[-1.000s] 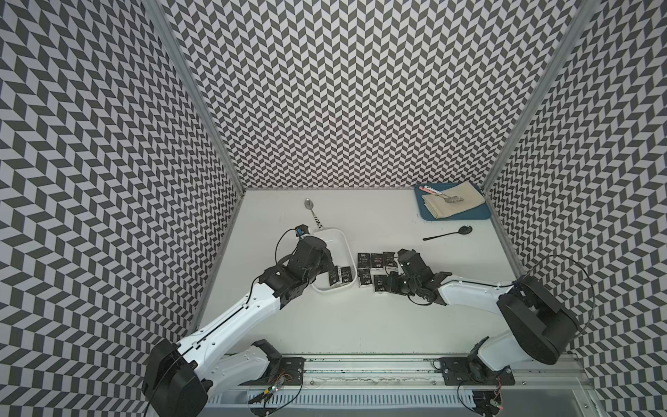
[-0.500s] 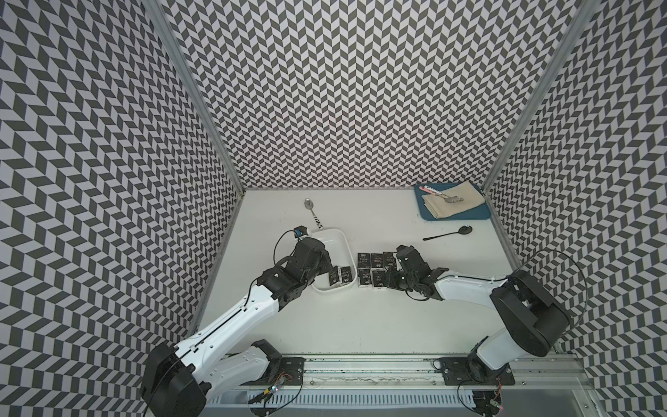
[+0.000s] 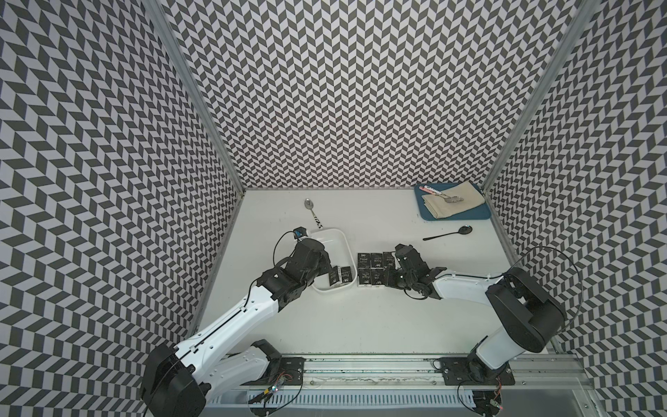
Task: Take the pocket tissues out of the storage box
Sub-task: Move the pocket tissues to the center of the board, then pick up the pocket tissues from the storage box.
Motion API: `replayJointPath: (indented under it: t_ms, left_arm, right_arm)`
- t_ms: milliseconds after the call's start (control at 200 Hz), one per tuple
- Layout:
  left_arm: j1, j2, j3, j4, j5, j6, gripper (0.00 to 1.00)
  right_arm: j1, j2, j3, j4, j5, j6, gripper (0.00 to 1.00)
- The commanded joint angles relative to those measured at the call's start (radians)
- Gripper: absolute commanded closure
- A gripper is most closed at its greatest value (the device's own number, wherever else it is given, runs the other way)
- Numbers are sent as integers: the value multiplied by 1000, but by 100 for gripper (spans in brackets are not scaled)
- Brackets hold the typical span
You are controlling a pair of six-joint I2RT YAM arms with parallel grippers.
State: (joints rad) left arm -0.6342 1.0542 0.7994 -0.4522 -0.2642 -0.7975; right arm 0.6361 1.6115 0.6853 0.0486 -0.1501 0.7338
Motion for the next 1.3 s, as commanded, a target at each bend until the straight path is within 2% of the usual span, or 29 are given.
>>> replayJointPath:
  t_ms: [0, 350, 496, 826, 1297]
  left_arm:
    - [4, -16, -11, -11, 0, 15, 66]
    - [2, 76, -39, 20, 28, 34, 65]
    - [-7, 137, -49, 37, 11, 47, 60]
    - [-63, 309, -20, 89, 5, 84, 57]
    - [-76, 419, -29, 184, 5, 117, 55]
  right_arm:
    - [-6, 11, 6, -19, 15, -5, 71]
    - [-6, -186, 50, -123, 36, -40, 62]
    - [-6, -242, 62, -155, 44, -63, 61]
    - [-6, -254, 13, -142, 20, -74, 60]
    - [-6, -254, -13, -122, 13, -80, 59]
